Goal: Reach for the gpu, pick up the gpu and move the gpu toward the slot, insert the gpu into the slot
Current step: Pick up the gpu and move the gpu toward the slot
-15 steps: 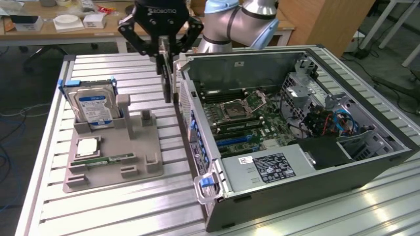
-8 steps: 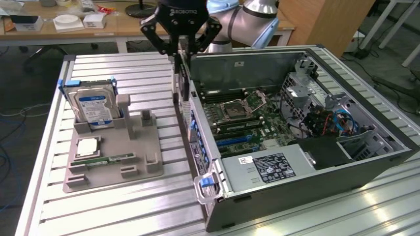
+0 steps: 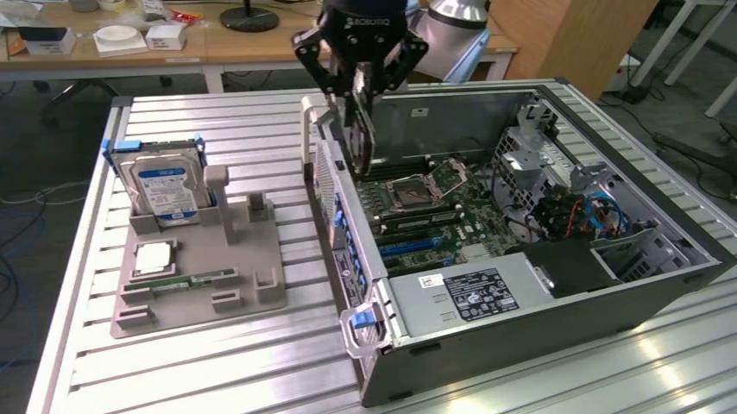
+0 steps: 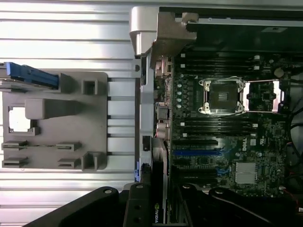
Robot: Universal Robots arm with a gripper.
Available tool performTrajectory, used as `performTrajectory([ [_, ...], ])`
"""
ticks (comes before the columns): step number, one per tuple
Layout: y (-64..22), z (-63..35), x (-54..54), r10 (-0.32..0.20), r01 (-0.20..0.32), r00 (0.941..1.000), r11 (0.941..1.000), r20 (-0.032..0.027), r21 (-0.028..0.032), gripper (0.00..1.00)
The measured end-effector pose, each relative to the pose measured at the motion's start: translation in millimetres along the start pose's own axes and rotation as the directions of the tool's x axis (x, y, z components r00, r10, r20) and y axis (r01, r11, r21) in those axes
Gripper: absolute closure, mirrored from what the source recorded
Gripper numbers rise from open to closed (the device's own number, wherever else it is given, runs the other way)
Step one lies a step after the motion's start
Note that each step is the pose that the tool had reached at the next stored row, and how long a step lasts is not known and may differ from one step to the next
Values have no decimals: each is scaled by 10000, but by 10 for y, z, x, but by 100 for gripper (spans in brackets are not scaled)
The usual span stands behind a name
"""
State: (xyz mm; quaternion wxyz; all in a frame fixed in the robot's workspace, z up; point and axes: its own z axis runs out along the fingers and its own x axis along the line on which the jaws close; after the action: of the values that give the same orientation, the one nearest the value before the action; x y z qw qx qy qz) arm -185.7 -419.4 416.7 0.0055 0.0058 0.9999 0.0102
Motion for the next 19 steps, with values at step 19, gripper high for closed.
performTrajectory([
  [19,8,24,-829,1,-1,10000,10000,0,-14,74],
])
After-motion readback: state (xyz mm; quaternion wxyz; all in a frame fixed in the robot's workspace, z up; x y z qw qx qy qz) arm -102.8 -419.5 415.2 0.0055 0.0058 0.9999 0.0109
